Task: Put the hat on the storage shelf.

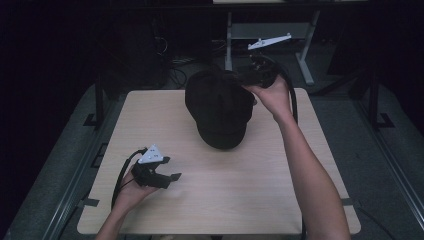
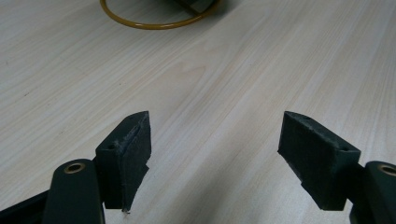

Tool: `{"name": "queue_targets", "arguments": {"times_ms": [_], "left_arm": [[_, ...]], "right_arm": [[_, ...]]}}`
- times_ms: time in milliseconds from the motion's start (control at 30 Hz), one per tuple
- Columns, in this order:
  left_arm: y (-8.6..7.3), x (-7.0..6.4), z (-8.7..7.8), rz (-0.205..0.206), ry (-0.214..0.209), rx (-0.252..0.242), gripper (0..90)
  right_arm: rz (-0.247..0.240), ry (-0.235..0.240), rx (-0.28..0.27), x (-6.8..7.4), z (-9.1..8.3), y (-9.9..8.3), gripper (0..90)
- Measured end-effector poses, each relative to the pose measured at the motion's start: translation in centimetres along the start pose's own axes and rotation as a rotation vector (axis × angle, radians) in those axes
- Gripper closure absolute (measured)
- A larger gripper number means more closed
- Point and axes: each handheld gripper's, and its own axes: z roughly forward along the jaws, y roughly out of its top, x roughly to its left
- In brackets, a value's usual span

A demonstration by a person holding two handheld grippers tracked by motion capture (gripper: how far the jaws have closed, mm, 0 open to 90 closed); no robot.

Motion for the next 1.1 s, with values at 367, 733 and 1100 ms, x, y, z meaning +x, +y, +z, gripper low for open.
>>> {"name": "queue_targets", "arguments": {"times_ms": [367,733,1100], "left_arm": [[0.0,-0.1,-0.1,0.001,0.004,-0.009,24.8],[0.0,-0.1,-0.1,0.002,0.01,-0.007,24.8],[0.0,-0.2,0.0,0.005,0.007,0.001,24.8]], "right_arm": [[0.034,0.008,0.003,-0.8,-1.2,-0.9,28.9],[0.04,0.01,0.006,-1.0,-2.1,-1.4,28.0],[0.068,0.003,0.01,-1.8,-3.2,-2.5,27.6]]}}
